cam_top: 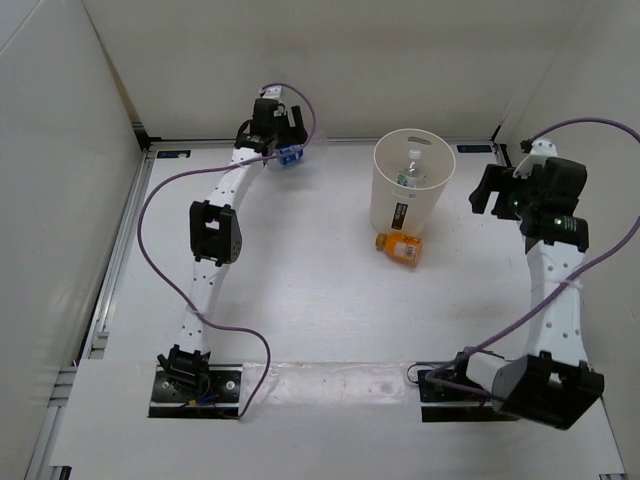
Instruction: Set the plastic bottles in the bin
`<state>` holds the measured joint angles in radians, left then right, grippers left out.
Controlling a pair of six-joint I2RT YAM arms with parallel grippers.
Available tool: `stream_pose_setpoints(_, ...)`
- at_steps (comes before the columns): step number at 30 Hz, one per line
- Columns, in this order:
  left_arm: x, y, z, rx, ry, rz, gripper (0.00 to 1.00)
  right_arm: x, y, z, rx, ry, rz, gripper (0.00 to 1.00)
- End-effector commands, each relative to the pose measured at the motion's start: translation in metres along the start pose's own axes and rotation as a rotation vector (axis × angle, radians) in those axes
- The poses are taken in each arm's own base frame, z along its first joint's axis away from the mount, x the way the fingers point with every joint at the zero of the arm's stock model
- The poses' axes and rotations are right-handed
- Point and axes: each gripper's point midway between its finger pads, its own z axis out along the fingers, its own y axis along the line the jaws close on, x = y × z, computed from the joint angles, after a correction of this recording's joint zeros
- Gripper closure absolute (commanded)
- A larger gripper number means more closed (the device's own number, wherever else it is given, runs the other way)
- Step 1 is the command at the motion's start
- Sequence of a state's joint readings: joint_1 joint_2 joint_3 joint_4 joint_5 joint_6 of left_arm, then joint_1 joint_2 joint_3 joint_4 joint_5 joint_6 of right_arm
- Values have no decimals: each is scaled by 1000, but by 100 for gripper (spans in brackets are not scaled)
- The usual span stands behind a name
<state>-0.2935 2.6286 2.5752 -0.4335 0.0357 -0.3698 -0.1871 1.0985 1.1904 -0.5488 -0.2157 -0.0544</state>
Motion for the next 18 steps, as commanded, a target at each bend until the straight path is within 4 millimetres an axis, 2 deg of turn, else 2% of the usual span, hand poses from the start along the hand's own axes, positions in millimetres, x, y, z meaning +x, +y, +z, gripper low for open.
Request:
stream_pose_setpoints(1, -62, -3, -7, 17, -189, 184, 0, -30, -2, 8, -91, -43, 126, 10)
stream_pose_setpoints(2, -71, -2, -2, 20, -243, 318, 0, -30, -7, 11, -98, -33, 131, 10)
stream_pose_setpoints(3, -71, -2, 3, 30, -256, 347, 0, -31, -12, 9, -89, -28, 137, 10)
stream_pose_setpoints(4, -70, 4, 8, 42, -257, 347, 0, -41, -16, 7, -91, -44, 136, 10)
stream_pose_setpoints(5, -63, 15, 16, 23, -253, 342, 0, -41, -19, 7, -91, -39, 140, 10)
stream_pose_setpoints(6, -67, 20, 17, 7, -268, 391, 0, -43, -18, 7, -114, -42, 146, 10)
stream_pose_setpoints(7, -57, 39, 25, -12, -244, 399, 0, -44, -28, 6, -102, -47, 178, 10)
stream_pose_setpoints(8, -48, 48, 31, -21, -230, 411, 0, -46, -32, 7, -101, -53, 189, 10)
stream_pose_setpoints(9, -51, 51, 30, -23, -232, 444, 0, -44, -33, 12, -117, -40, 223, 10)
stream_pose_setpoints(10, -49, 60, 32, -10, -222, 450, 0, -47, -41, 11, -102, -48, 241, 10)
stream_pose_setpoints(11, -34, 70, 40, -11, -191, 452, 0, -50, -41, 9, -107, -46, 241, 10)
stream_pose_setpoints(12, -33, 75, 42, -16, -190, 427, 0, -47, -46, 15, -94, -26, 242, 10)
stream_pose_setpoints(13, -44, 88, 40, -52, -219, 407, 0, -45, -45, 15, -94, -5, 248, 10)
stream_pose_setpoints(14, -40, 94, 45, -57, -222, 399, 0, -59, -43, 10, -95, -27, 226, 10)
stream_pose_setpoints(15, -43, 100, 44, -63, -231, 385, 0, -58, -42, 13, -107, -12, 214, 10)
stream_pose_setpoints(18, -48, 102, 42, -23, -237, 364, 1, -67, -39, 19, -129, -13, 182, 10)
